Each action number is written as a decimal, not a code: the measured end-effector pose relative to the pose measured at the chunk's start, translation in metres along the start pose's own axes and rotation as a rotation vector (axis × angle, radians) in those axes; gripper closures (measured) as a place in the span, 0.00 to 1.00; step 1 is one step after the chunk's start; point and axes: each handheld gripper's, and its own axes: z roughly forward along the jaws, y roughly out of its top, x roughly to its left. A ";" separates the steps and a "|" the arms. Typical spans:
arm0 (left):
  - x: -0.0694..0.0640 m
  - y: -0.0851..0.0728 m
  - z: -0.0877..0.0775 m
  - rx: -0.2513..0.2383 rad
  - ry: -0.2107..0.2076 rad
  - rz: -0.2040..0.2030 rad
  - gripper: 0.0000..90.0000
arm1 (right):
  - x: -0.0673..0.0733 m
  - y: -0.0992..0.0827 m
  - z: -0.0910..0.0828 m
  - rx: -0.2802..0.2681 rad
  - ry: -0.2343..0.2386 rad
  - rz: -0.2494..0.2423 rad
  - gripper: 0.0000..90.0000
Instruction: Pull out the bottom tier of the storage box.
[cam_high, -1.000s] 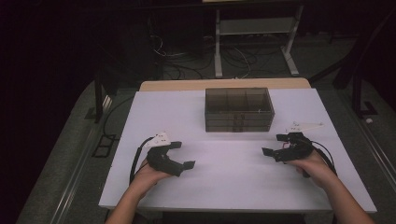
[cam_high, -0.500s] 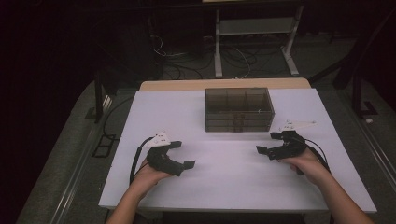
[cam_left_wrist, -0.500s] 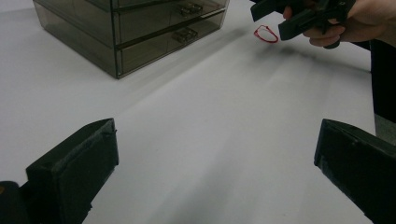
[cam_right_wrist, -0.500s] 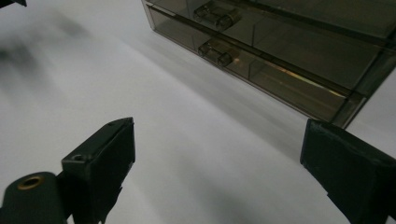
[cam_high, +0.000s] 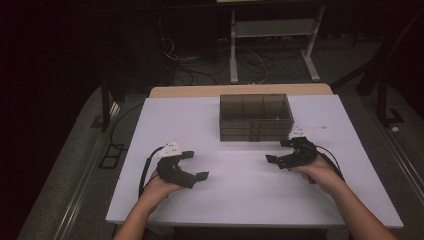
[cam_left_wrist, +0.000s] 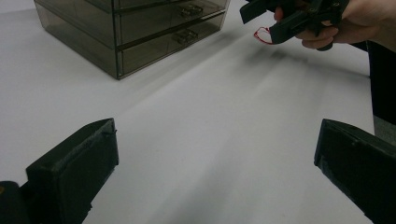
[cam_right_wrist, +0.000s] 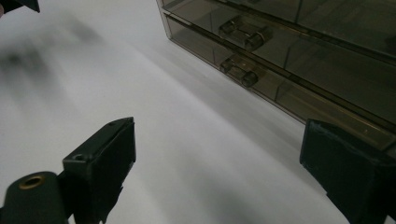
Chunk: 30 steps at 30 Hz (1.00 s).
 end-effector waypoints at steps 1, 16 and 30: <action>0.000 0.000 0.000 -0.001 -0.001 -0.001 0.00 | 0.001 0.001 0.001 0.000 0.001 -0.003 0.12; 0.000 0.000 0.001 0.005 -0.002 0.005 0.00 | 0.003 0.009 0.011 -0.001 0.007 -0.004 0.14; -0.001 0.000 0.002 0.007 -0.006 0.007 0.00 | 0.003 0.016 0.021 -0.026 -0.018 0.006 0.17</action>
